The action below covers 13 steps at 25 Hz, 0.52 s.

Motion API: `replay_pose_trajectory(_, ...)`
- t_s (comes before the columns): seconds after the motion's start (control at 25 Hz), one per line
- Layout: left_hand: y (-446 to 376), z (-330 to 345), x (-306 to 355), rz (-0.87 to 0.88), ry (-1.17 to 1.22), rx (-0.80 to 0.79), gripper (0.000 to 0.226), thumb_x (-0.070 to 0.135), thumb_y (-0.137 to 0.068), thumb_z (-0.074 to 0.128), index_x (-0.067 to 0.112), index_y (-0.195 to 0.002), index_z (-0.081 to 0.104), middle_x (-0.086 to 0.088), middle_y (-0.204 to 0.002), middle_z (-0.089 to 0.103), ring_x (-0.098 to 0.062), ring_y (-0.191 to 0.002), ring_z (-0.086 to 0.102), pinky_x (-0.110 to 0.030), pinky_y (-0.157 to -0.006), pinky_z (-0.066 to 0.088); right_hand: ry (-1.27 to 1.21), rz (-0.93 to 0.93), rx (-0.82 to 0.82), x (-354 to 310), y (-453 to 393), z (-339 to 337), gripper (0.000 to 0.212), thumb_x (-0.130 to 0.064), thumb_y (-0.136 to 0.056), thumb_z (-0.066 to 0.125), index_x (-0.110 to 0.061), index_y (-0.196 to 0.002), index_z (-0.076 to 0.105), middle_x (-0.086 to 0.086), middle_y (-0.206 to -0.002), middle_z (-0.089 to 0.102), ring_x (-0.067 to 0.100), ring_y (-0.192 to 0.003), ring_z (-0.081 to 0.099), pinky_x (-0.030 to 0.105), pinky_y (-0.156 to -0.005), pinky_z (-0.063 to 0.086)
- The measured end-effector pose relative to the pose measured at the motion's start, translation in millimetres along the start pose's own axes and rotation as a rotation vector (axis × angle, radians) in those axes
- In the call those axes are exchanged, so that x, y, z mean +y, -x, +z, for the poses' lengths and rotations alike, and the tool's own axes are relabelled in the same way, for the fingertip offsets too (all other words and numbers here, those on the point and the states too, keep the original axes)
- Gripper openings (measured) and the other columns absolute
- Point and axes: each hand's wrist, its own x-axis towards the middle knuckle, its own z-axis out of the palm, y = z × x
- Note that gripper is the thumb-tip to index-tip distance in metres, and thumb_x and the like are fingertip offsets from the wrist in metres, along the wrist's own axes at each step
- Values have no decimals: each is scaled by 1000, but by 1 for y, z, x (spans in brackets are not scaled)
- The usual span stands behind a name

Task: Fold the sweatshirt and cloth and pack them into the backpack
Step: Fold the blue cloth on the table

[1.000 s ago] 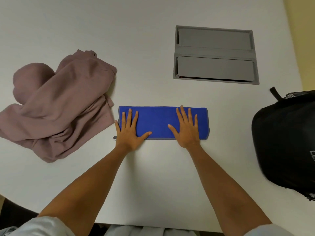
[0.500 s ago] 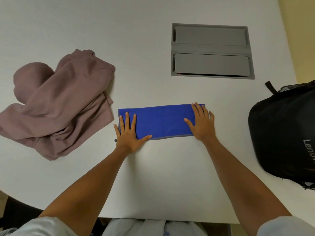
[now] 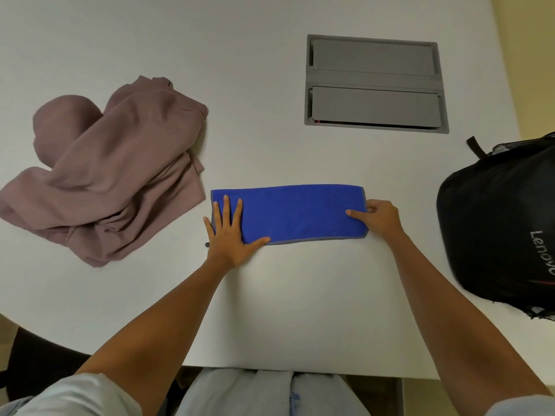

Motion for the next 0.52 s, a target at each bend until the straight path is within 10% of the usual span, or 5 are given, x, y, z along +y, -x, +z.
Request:
replay_pose_trajectory(0.36,13,-7,15,98,77,89,102,80,-82,43,19,-159,13,-2,-168,-5,-24,-154,-14,-47,-118,-17,-311,-135,151,-23,64,36,32,-9,-92,68,-4,-123,59,1,-109,64,10,-90,61,1,-66,46)
replay_pose_trajectory(0.52,16,-33,62,38,718,35,63,47,-93,65,17,-145,46,2,-156,37,-19,-147,31,-33,-118,30,-256,-257,83,-79,80,61,23,-9,-87,73,-12,-101,55,-2,-81,58,3,-67,57,5,-55,43)
